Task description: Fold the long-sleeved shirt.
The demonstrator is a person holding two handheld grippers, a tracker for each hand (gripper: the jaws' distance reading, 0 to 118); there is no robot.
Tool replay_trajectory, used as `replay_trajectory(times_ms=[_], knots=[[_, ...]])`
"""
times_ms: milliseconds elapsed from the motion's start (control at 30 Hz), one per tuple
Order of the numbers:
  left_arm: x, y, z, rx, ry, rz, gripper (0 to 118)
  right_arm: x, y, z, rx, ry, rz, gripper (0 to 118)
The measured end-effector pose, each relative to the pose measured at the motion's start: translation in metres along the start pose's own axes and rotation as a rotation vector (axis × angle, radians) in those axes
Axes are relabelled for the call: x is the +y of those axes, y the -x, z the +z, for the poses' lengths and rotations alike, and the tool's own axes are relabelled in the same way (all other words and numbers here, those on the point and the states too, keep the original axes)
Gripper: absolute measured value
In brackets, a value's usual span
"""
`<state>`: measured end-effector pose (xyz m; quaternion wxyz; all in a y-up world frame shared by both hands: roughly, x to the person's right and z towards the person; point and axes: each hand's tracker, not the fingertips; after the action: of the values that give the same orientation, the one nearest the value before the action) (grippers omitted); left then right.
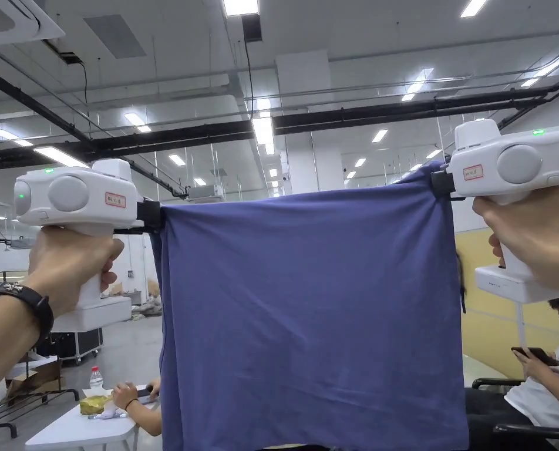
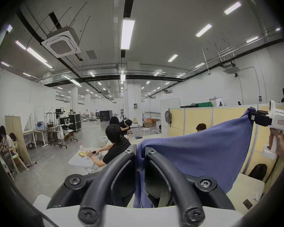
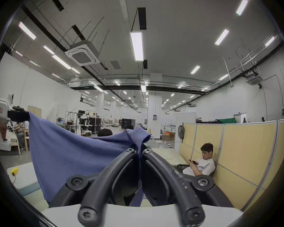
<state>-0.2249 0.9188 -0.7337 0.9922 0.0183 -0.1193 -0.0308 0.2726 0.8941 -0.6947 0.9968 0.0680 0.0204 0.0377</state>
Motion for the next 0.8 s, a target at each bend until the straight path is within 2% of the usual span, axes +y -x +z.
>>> replay_trajectory(times_ms=[433,533,733,800], knots=[[-0.046,0.018,-0.091,0.006,0.014,-0.038,7,-0.067,-0.003,-0.092,-0.016,0.01,0.021,5],[-0.071,0.018,-0.1,-0.014,0.016,0.014,7,-0.092,-0.001,-0.105,-0.014,0.016,0.014,5],[-0.133,0.018,-0.128,-0.012,0.086,-0.034,7,-0.157,0.0,-0.13,-0.001,0.09,0.01,5],[-0.158,0.02,-0.135,-0.032,0.127,0.001,7,-0.182,-0.003,-0.137,0.012,0.133,-0.021,5]])
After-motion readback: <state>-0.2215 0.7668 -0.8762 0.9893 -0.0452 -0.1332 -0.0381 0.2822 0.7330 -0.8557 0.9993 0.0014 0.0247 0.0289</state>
